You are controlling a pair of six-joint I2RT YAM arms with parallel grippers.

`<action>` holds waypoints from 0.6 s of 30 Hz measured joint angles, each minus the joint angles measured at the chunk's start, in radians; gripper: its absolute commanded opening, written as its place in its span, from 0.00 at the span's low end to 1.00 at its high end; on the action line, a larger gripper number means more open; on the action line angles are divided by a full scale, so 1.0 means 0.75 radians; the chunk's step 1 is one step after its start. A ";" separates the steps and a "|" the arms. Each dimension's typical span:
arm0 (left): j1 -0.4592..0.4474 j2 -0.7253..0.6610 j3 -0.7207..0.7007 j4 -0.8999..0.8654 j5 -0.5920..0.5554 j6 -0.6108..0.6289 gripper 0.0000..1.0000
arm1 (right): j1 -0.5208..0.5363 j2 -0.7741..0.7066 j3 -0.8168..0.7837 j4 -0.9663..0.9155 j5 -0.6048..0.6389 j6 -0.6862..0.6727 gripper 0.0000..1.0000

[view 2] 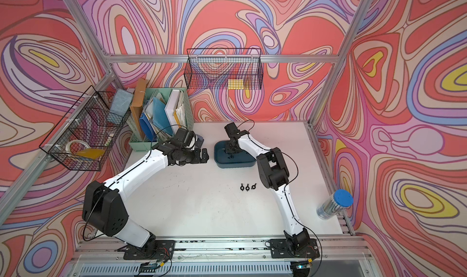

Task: Take out the wing nut from the storage box
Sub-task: Pick up the wing nut from the storage box.

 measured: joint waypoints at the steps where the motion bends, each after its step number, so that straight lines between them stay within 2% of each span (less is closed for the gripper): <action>1: 0.002 0.000 0.000 -0.001 0.000 0.000 0.99 | 0.000 0.002 0.003 -0.001 -0.005 -0.002 0.20; 5: 0.002 0.000 0.000 -0.002 -0.004 0.000 0.99 | 0.000 0.006 0.006 0.001 -0.031 -0.002 0.19; 13: 0.002 0.000 -0.001 -0.002 -0.009 -0.001 0.99 | 0.001 0.007 0.009 0.012 -0.043 0.004 0.03; 18: 0.002 -0.007 -0.015 -0.002 -0.014 -0.001 0.99 | 0.001 0.006 0.010 0.015 -0.041 0.008 0.03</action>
